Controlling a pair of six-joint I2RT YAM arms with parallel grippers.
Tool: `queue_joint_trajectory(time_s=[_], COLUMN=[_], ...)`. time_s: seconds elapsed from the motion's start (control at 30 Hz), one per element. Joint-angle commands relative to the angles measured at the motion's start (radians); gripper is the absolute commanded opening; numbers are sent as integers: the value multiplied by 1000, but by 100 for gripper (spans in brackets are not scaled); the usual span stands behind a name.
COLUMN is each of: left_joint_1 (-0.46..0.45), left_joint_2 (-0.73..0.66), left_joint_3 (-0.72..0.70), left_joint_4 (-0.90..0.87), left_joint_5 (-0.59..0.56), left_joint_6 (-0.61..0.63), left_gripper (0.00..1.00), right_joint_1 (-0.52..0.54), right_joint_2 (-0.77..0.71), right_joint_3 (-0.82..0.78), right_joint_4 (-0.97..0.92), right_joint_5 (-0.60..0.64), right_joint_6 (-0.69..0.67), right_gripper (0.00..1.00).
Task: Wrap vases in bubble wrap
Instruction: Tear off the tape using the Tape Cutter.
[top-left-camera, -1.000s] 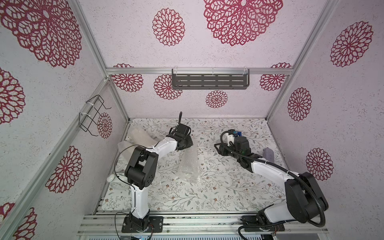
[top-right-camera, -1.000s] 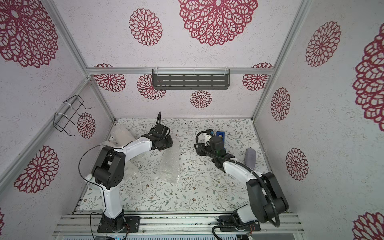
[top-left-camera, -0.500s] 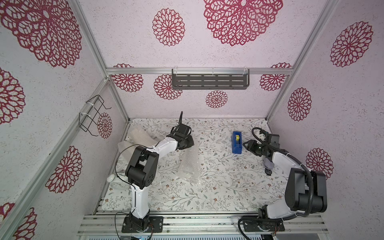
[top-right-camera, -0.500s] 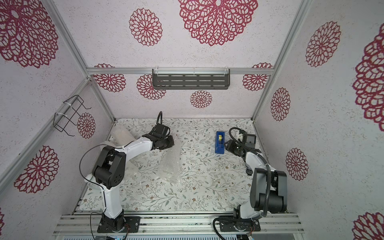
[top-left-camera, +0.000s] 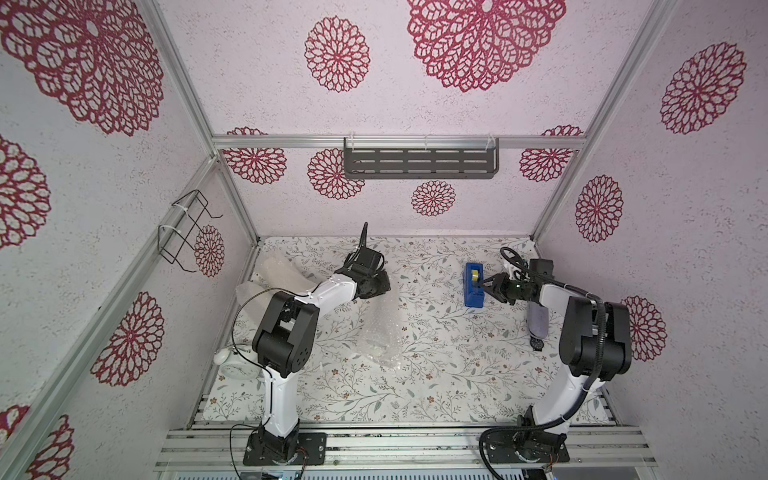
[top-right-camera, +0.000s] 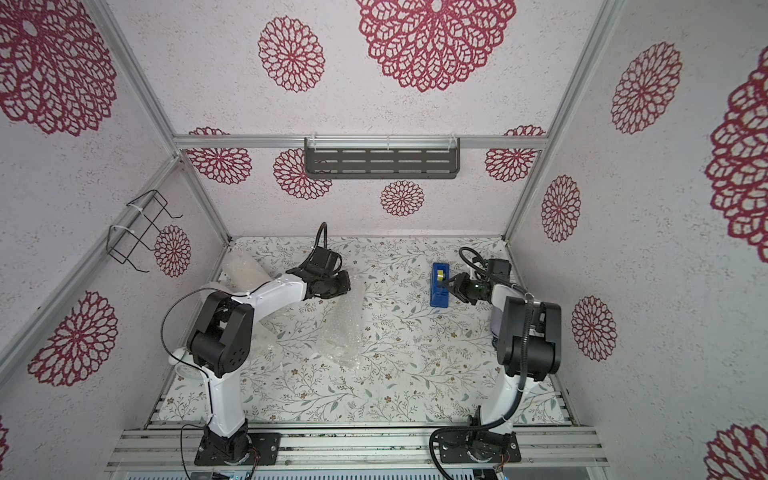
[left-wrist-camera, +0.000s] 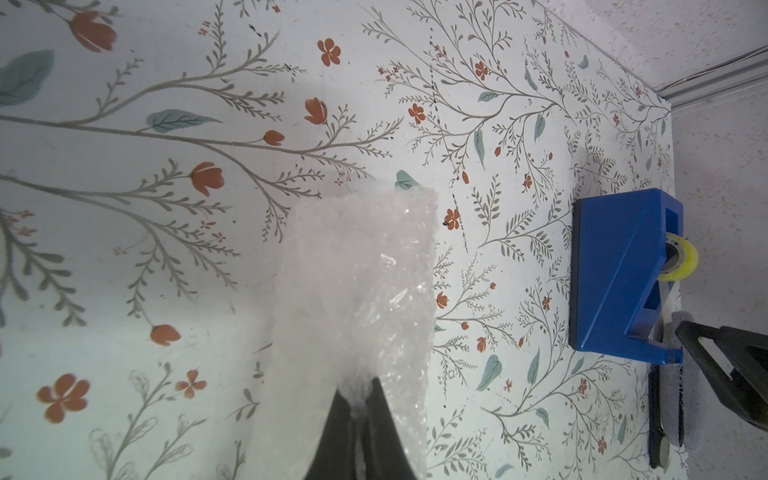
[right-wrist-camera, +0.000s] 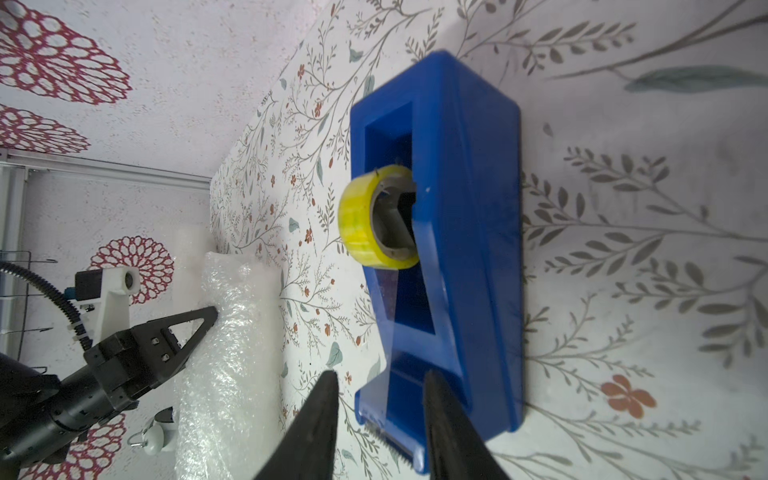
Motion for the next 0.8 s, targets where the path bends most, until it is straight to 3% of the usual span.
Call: queue_joint_trajectory(time_s=[0.0,0.77], left_joint_1=[-18,-24], left_joint_2=[42,51], left_joint_3=[-23,-25], left_joint_4=[-18,-27], left_joint_5=[28,20], left_joint_6=[5,-1], left_gripper=[7,8], right_joint_1=[8,30], right_joint_2=[7,147], right_joint_3=[17,46], right_joint_4=[28,90], right_joint_5=[-52,-102], right_joint_6=[-15,26], right_gripper=[37,30])
